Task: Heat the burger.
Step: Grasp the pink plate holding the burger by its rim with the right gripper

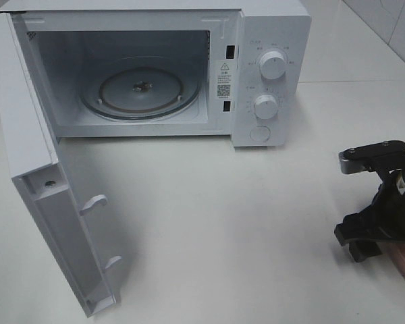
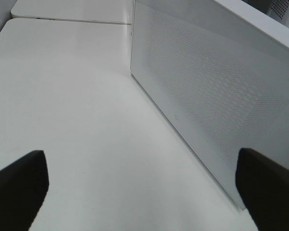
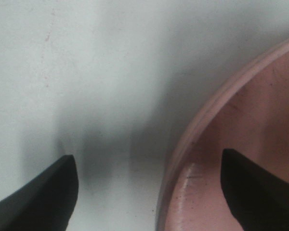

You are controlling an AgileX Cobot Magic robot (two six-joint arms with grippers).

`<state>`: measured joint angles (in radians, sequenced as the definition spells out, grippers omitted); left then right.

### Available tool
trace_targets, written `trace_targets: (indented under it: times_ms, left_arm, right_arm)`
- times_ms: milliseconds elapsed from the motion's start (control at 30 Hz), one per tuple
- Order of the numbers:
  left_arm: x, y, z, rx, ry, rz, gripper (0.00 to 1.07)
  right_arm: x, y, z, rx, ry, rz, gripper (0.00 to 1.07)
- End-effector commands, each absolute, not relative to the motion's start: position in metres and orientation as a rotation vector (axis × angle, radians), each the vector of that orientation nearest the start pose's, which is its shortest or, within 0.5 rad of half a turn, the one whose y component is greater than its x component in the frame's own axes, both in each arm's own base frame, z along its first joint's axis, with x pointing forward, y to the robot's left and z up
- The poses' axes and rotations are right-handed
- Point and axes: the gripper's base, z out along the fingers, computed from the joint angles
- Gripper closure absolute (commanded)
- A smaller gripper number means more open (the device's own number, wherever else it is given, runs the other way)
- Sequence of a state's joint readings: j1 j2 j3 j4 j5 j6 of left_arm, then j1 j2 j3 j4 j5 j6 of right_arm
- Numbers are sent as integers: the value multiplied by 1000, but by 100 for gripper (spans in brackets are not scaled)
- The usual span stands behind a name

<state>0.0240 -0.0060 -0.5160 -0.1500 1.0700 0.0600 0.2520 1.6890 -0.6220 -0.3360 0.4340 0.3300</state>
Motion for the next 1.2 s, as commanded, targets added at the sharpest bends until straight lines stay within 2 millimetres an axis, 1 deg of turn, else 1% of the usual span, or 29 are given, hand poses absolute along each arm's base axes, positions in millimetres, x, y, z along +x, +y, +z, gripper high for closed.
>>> trace_targets:
  times_ms: [33,200,300,433,467,500,533,567,633,667,700,733,767,800,833,867,1200]
  left_arm:
    - [-11,-12,281,41,2009,-132,9]
    - [-11,-12,281,41,2009,-132,9]
    - [-11,-12,281,41,2009,-132,9]
    - [-11,-12,281,41,2009,-132,9]
    - [-11,-12,281,41,2009,-132,9]
    - [-11,-12,281,41,2009,-132,9]
    - [-11,-12,281,41,2009,-132,9]
    - [-11,-12,281,41,2009,-132,9]
    - [-11,-12,281,41,2009,-132,9]
    - [-11,-12,281,41,2009,-132,9]
    - [-11,-12,281,41,2009,-132,9]
    - [-11,-12,281,41,2009,-132,9]
    - [-11,-12,281,41,2009,-132,9]
    - [-11,-12,281,41,2009,-132,9]
    - [-11,-12,281,41,2009,-132,9]
    - [-11,-12,281,41,2009,-132,9]
    - [-11,-12,281,41,2009,-132,9]
  right_arm:
    - [241,47,110,-314,2929,-180,31]
    - [242,48,100,-319,2947,-173,31]
    - [242,48,100,-320,2947,-172,31]
    - [242,48,99,-319,2950,-174,36]
    - [242,48,99,-319,2950,-174,36]
    - [242,48,99,-317,2952,-175,43]
    - [242,48,99,-312,2953,-175,48]
    - [242,48,99,-312,2953,-175,48]
    - [242,48,99,-312,2953,-175,70]
    - [242,48,99,-312,2953,-175,70]
    - [242,48,99,-315,2952,-176,85]
    - [242,48,99,-315,2952,-176,85]
    - [242,48,99,-316,2952,-177,92]
    - [242,48,99,-319,2952,-177,102]
    - [242,48,99,-319,2952,-177,102]
    - [242,48,99,-322,2952,-178,107]
    - [242,48,100,-343,2955,-191,107]
